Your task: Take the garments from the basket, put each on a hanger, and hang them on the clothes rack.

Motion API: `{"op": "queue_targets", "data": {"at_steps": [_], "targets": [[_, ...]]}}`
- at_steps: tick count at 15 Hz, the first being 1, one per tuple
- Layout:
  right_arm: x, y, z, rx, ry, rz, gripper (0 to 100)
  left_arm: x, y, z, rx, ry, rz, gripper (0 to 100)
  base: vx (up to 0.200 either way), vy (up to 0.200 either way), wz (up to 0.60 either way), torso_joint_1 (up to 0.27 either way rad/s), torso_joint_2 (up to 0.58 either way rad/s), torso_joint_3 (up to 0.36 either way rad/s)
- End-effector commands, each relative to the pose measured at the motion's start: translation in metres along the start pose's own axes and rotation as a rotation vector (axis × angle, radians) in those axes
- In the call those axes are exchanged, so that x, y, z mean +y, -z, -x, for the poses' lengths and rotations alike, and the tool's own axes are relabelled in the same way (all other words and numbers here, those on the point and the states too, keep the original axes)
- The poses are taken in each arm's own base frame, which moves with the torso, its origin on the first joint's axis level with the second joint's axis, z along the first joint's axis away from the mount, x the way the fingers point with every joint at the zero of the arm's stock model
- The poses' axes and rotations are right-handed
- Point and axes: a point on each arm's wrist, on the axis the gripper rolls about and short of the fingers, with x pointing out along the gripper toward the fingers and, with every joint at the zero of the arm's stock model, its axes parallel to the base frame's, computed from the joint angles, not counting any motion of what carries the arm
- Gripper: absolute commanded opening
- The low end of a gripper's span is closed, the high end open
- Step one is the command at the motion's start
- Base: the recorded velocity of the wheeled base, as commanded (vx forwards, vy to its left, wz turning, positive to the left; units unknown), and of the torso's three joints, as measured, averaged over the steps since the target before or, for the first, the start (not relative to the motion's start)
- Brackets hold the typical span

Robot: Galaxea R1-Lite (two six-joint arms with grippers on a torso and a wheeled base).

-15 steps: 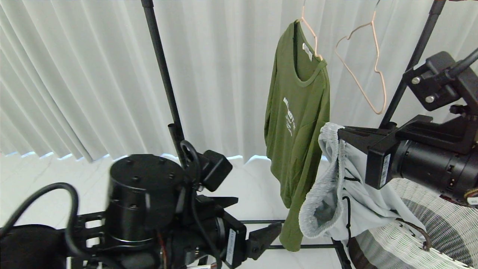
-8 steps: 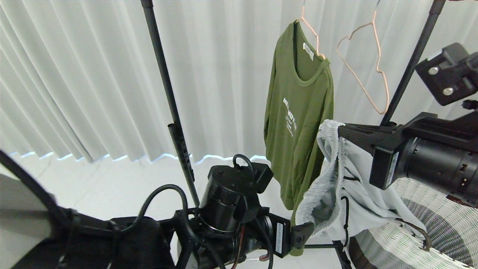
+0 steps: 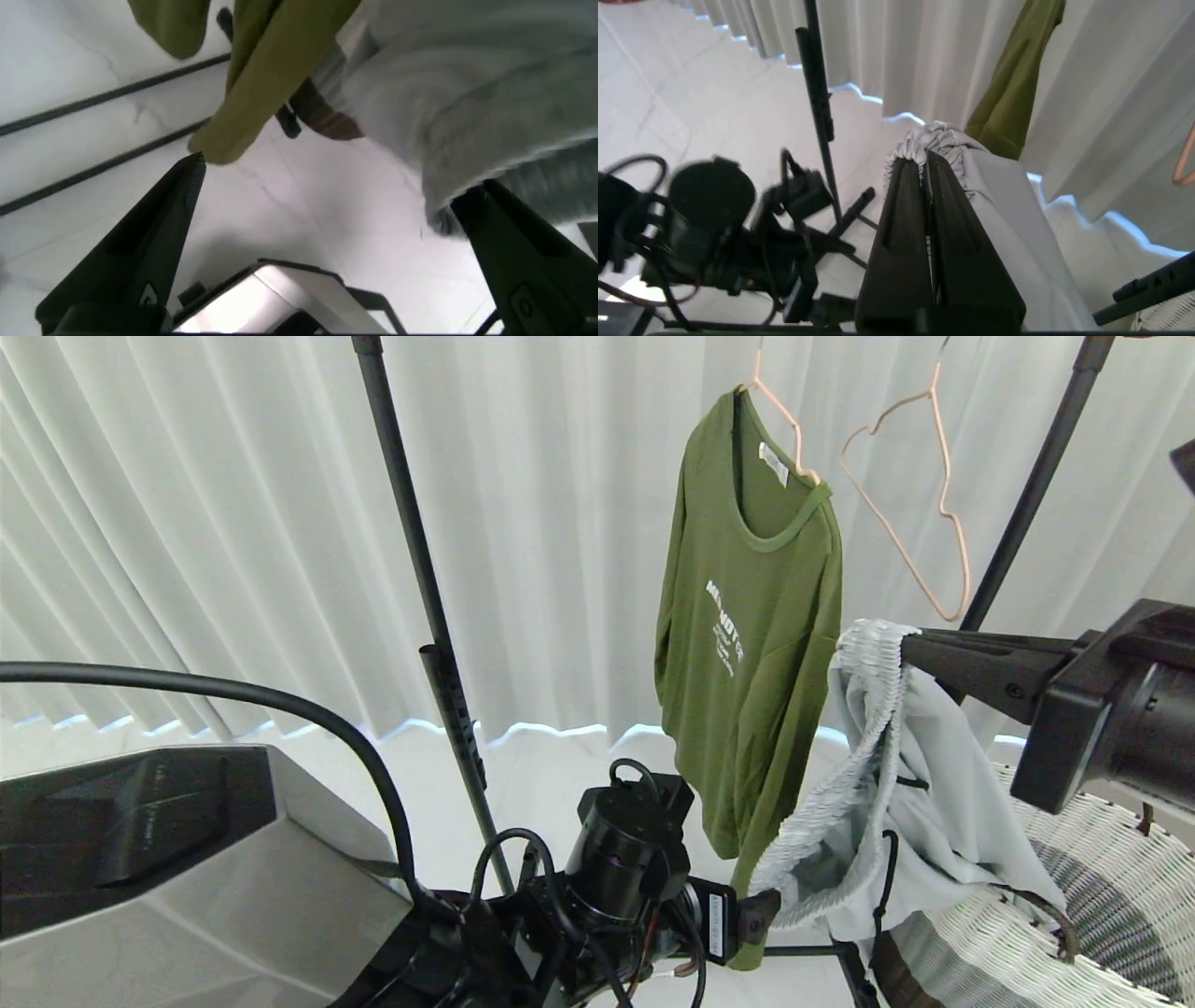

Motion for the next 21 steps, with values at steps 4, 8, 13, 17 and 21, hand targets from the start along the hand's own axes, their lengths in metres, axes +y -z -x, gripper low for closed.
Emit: {"op": "queue_targets", "data": {"at_steps": [4,8,13,17,21], "targets": [[-0.003,-0.001,0.004,-0.011,0.007,-0.024,0,0.007,0.018,-0.001,0.043,-0.065,-0.002,0,0.0,0.0,0.0,0.0,0.0,0.0],[-0.003,0.011,-0.009,0.047,0.029,-0.021,0,-0.001,0.018,0.027,-0.053,-0.235,-0.038,0,0.0,0.0,0.0,0.0,0.0,0.0],[0.008,0.022,-0.048,0.076,0.032,-0.034,0,-0.003,-0.044,0.166,-0.113,-0.287,0.002,0,0.0,0.0,0.0,0.0,0.0,0.0],[0.006,0.003,-0.065,0.015,0.053,-0.029,0,-0.013,-0.083,0.243,-0.216,-0.279,0.038,0,0.0,0.0,0.0,0.0,0.0,0.0],[-0.015,-0.009,-0.053,-0.027,0.127,0.04,0,-0.031,-0.121,0.273,-0.318,-0.265,-0.073,0,0.0,0.0,0.0,0.0,0.0,0.0]]}}
